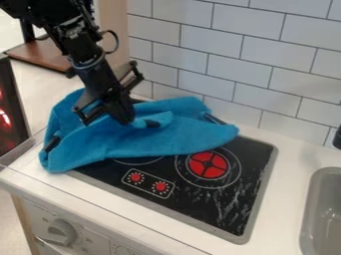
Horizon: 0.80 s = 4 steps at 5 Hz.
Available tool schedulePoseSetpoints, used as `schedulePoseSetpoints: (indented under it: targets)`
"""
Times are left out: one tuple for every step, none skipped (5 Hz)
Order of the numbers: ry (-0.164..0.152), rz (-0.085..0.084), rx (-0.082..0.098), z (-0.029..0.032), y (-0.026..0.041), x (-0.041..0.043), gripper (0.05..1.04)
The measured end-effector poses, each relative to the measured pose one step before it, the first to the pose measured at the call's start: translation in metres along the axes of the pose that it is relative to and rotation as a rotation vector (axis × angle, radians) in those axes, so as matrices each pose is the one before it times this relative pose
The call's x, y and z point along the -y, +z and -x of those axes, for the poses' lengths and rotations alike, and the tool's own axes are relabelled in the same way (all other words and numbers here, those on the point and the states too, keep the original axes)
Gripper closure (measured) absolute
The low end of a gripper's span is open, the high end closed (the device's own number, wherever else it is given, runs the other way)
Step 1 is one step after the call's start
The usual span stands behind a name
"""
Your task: Unfold the cloth
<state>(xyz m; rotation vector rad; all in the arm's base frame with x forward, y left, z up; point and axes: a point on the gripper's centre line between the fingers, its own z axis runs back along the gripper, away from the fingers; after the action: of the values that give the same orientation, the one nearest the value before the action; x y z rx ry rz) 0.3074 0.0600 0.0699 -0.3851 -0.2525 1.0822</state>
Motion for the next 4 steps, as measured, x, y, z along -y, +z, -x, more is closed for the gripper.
schedulePoseSetpoints:
  targets:
    - [-0.0807, -0.0065, -0.0501, 0.03001, -0.00064, -0.00785, 1.036]
    - [-0.0773, 0.0018, -0.0488, 0.03095, 0.00317, -0.00585, 1.036]
    - [-0.0539, -0.0086, -0.0371, 0.02251, 0.00051, -0.00698, 1.036]
    - [-0.0372, -0.0076, -0.0329, 0.01747, 0.00127, -0.00625, 1.036]
